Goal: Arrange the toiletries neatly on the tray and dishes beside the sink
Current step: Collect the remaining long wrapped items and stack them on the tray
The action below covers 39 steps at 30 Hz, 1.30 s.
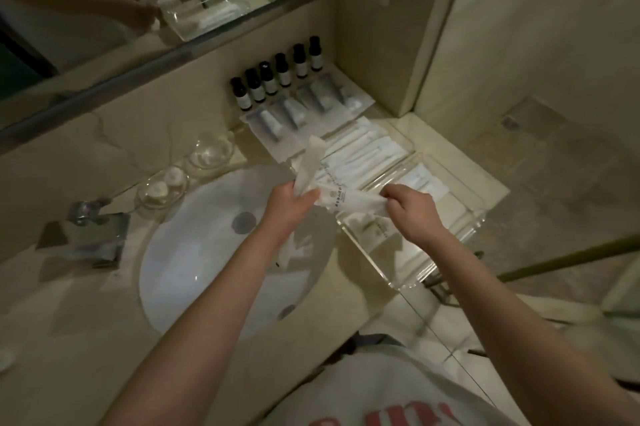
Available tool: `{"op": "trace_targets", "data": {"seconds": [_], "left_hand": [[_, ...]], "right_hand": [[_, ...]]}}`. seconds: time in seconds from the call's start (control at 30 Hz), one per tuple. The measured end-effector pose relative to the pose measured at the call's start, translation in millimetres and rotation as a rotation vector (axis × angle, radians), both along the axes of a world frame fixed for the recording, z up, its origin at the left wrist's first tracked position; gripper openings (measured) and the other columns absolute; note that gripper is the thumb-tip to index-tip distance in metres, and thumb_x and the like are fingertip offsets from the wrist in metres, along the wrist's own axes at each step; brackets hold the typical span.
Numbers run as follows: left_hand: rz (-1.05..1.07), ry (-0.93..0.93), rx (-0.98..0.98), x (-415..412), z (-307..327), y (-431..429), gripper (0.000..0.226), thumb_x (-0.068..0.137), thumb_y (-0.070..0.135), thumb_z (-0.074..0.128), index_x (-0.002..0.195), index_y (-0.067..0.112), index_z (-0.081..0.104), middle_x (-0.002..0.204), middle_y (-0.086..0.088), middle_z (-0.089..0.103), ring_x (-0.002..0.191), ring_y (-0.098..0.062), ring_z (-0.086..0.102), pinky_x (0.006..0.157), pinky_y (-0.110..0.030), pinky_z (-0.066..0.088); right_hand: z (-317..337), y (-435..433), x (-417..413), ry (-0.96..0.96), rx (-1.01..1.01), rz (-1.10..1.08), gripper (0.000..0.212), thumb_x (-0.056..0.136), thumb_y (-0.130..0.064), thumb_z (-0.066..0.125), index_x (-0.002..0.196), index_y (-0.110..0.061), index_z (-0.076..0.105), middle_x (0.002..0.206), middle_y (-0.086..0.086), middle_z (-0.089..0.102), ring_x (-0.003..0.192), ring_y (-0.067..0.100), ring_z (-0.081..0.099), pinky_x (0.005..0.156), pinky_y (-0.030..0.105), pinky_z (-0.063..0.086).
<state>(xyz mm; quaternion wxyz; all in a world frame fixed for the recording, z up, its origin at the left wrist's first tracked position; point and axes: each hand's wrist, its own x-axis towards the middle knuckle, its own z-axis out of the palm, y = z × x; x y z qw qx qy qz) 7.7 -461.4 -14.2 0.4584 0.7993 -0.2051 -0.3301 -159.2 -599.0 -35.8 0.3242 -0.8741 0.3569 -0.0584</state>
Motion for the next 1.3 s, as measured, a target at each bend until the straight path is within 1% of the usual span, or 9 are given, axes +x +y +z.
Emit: {"op": "trace_targets", "data": {"seconds": [0.13,0.33,0.63,0.7,0.77,0.87,1.07,1.2,1.3], "left_hand": [[-0.081,-0.009,0.068,-15,-6,-21,0.008,0.089,0.018,0.06,0.095,0.013,0.061,0.067,0.003,0.055,0.059,-0.01,0.051,0.049,-0.017,0.04],[-0.039,-0.078,0.114,-9,-9,-43,0.017,0.086,0.026,0.062,0.093,0.011,0.061,0.071,0.004,0.053,0.066,-0.012,0.052,0.054,-0.021,0.039],[0.019,-0.101,0.082,-5,-9,-65,0.02,0.084,0.025,0.062,0.098,0.014,0.052,0.077,0.002,0.051,0.064,-0.011,0.05,0.055,-0.023,0.039],[0.067,0.002,-0.028,-3,-8,-67,0.009,0.085,0.019,0.059,0.085,0.017,0.05,0.066,0.003,0.047,0.053,-0.011,0.043,0.051,-0.024,0.035],[0.15,0.225,-0.182,-1,-5,-70,0.02,0.089,0.01,0.049,0.071,0.017,0.043,0.051,0.005,0.04,0.041,-0.009,0.032,0.044,-0.022,0.027],[0.166,0.454,-0.316,2,0,-73,0.022,0.09,0.007,0.039,0.07,0.013,0.045,0.045,0.004,0.043,0.037,-0.01,0.037,0.041,-0.021,0.032],[-0.083,0.644,-0.283,-5,7,-78,0.027,0.088,0.007,0.028,0.07,0.009,0.048,0.047,0.001,0.043,0.036,-0.01,0.035,0.043,-0.019,0.035],[-0.319,0.684,-0.14,-16,10,-83,0.02,0.08,0.009,0.034,0.068,0.01,0.05,0.048,0.001,0.042,0.037,-0.01,0.034,0.044,-0.02,0.035],[-0.482,0.714,-0.017,-28,10,-88,0.013,0.072,0.014,0.038,0.068,0.008,0.049,0.049,0.0,0.042,0.039,-0.01,0.034,0.046,-0.022,0.034]], "right_hand": [[-8,-27,-18,0.089,-0.071,-0.009,0.048,0.087,-0.058,0.038,0.072,-0.017,0.057,0.062,-0.006,0.053,0.067,0.017,0.053,0.076,0.033,0.033],[-11,-77,-46,0.358,-0.157,0.119,0.047,0.084,-0.061,0.051,0.06,-0.021,0.055,0.058,-0.009,0.051,0.069,0.015,0.052,0.08,0.032,0.031],[-30,-104,-41,0.553,-0.227,0.365,0.046,0.077,-0.065,0.058,0.077,-0.02,0.067,0.072,-0.007,0.063,0.074,0.013,0.056,0.083,0.031,0.033],[-33,-107,-39,0.568,-0.207,0.387,0.04,0.076,-0.064,0.06,0.071,-0.024,0.064,0.069,-0.008,0.059,0.074,0.013,0.054,0.083,0.031,0.033],[-33,-109,-37,0.588,-0.165,0.39,0.039,0.074,-0.063,0.062,0.064,-0.025,0.058,0.063,-0.01,0.055,0.072,0.013,0.053,0.08,0.029,0.029],[-35,-110,-36,0.587,-0.162,0.375,0.037,0.072,-0.061,0.065,0.065,-0.027,0.053,0.067,-0.009,0.055,0.074,0.013,0.052,0.079,0.028,0.028],[-42,-101,-39,0.359,-0.29,0.315,0.034,0.076,-0.049,0.065,0.091,-0.019,0.063,0.091,-0.002,0.06,0.092,0.02,0.055,0.081,0.033,0.04],[-7,-94,-11,-0.128,0.193,0.054,0.037,0.085,-0.043,0.063,0.114,-0.021,0.06,0.098,0.001,0.062,0.086,0.015,0.057,0.081,0.038,0.05],[24,-90,11,-0.399,0.668,0.06,0.027,0.084,-0.038,0.061,0.108,-0.025,0.06,0.086,-0.002,0.061,0.077,0.014,0.054,0.076,0.031,0.048]]}}
